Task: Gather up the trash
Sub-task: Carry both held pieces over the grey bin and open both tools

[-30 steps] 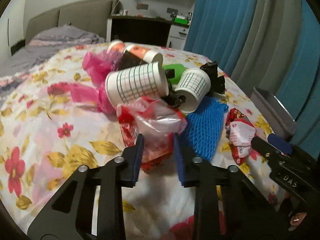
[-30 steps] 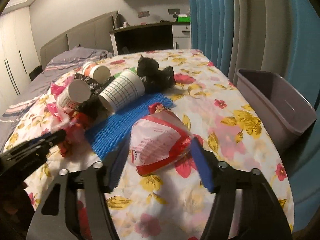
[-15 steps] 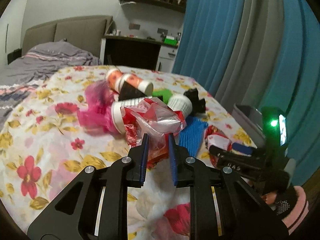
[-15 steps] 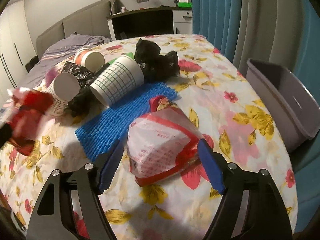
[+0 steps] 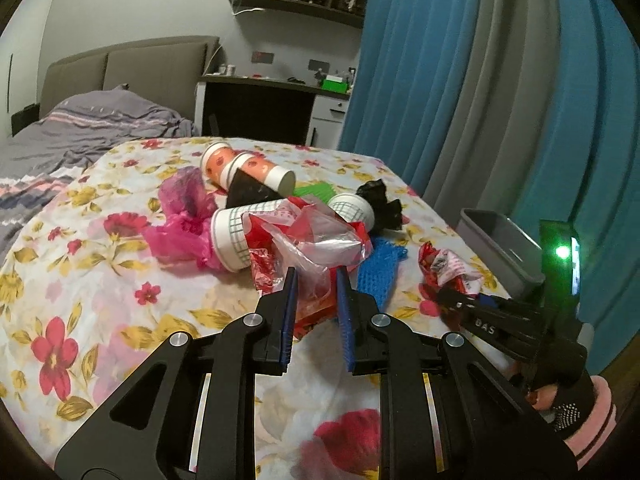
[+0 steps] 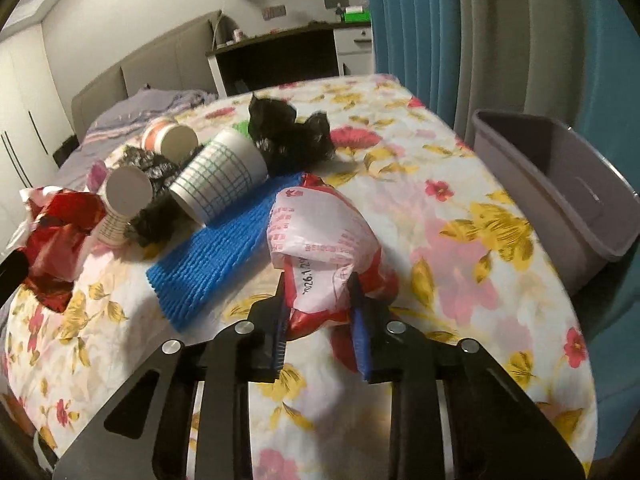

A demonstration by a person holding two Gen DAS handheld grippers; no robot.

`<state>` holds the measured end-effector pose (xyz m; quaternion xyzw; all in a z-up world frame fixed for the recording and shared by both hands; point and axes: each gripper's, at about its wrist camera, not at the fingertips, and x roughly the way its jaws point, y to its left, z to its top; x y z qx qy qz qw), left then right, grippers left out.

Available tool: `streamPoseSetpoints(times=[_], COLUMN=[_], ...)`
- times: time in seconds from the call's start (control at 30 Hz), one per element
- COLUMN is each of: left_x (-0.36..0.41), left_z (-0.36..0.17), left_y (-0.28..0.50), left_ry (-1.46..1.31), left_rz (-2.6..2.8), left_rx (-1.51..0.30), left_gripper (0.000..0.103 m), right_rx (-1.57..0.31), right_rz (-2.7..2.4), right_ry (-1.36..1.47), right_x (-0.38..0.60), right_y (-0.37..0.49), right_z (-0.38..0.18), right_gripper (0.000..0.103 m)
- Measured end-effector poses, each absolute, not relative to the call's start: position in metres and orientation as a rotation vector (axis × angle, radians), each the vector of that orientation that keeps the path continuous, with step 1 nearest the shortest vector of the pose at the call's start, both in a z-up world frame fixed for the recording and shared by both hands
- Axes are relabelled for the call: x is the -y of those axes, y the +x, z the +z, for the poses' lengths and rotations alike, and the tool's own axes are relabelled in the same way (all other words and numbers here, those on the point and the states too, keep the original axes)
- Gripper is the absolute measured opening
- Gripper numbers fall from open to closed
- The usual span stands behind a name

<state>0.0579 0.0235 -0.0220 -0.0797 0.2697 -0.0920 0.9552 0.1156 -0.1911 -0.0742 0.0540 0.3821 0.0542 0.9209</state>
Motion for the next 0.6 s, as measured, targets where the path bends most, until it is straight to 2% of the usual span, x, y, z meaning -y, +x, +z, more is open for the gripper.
streamPoseSetpoints(times=[0.6], left_x=[0.057], left_z=[0.022], left_y=[0.076], left_ry=[-0.07], left_rz=[-0.365], left_rx=[-0.469], left_gripper=[0.018], right_rx=[-0.524], right_rz=[0.116], right_ry=[0.17], right_x=[0.263], right_y=[0.06], right_z=[0.008], right_gripper=[0.025])
